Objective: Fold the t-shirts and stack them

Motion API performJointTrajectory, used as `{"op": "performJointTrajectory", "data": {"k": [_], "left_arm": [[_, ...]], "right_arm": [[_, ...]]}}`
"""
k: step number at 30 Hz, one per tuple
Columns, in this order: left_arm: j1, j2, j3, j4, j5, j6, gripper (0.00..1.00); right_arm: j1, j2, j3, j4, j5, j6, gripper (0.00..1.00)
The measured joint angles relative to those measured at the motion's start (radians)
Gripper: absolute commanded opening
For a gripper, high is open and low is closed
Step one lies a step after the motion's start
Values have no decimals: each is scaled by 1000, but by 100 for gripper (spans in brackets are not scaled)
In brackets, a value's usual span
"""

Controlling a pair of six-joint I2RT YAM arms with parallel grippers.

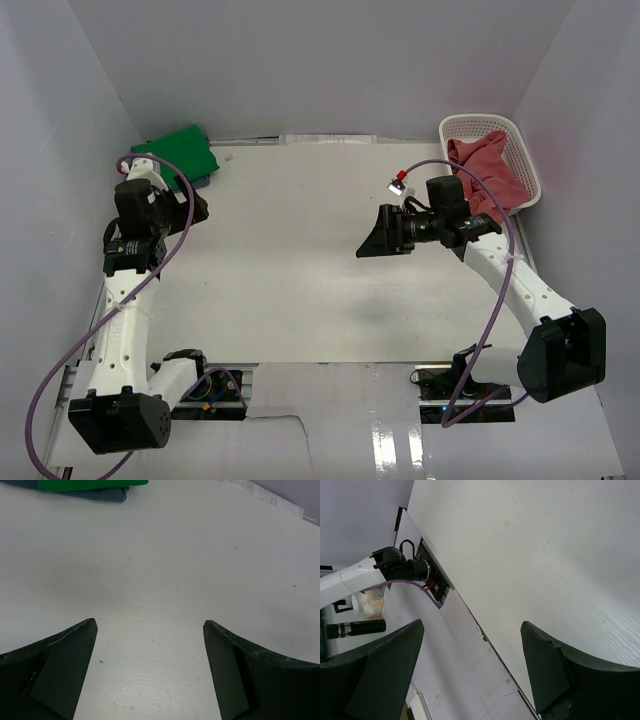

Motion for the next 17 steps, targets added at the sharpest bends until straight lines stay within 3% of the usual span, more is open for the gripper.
{"op": "performJointTrajectory", "data": {"k": [17], "left_arm": [[0, 13, -48, -45, -16, 29, 98]], "right_arm": [[0, -6, -6, 9, -7, 0, 85]]}}
